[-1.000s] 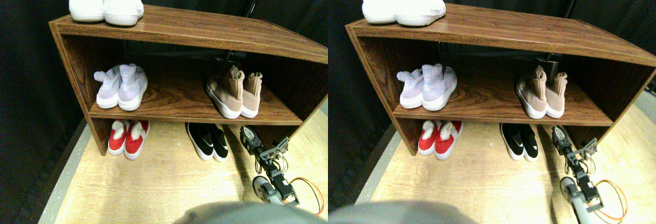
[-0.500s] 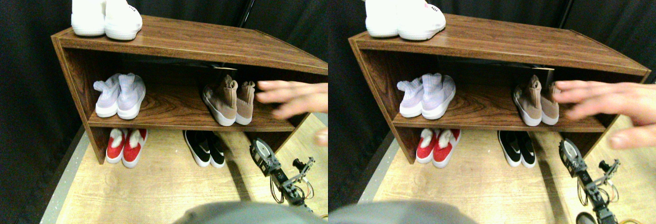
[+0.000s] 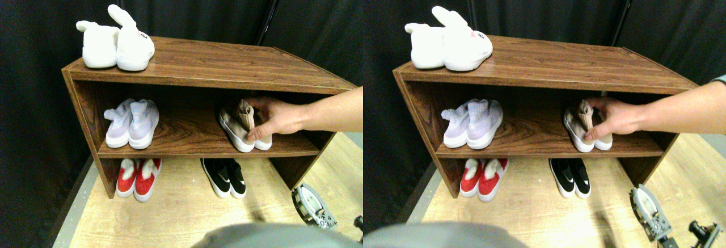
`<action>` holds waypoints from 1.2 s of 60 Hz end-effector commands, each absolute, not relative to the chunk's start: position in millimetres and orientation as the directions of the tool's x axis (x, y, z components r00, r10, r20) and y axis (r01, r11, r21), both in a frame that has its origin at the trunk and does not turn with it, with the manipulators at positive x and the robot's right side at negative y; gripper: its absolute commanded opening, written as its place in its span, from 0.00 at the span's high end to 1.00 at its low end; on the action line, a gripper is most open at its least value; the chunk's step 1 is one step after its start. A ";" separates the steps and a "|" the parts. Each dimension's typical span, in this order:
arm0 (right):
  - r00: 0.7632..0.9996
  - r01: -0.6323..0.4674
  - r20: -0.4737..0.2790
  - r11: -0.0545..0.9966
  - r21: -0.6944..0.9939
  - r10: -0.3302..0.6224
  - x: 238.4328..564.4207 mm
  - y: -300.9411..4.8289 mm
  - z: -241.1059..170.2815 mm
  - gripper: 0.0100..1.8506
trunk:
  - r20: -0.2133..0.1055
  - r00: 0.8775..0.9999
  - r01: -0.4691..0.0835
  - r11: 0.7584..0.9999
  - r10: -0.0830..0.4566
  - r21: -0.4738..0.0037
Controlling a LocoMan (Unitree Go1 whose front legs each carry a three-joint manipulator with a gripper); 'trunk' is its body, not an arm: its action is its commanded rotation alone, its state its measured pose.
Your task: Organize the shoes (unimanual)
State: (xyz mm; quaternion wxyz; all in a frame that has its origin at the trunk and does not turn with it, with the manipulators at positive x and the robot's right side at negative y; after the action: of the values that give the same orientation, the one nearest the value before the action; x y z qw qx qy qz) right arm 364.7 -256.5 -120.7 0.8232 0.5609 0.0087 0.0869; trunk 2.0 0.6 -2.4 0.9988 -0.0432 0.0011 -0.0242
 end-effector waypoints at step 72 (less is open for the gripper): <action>0.950 -0.302 0.239 0.404 0.863 0.200 342.9 -226.8 -84.4 0.97 | 0.047 0.997 0.072 0.994 -0.068 -0.082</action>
State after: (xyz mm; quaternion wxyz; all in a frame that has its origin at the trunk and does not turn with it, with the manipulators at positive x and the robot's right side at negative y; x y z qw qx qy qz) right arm 342.8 -230.5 -93.9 0.8409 0.5237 -0.0296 0.1329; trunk 1.4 -1.0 -3.1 0.9984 -0.0400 -0.0195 -0.0343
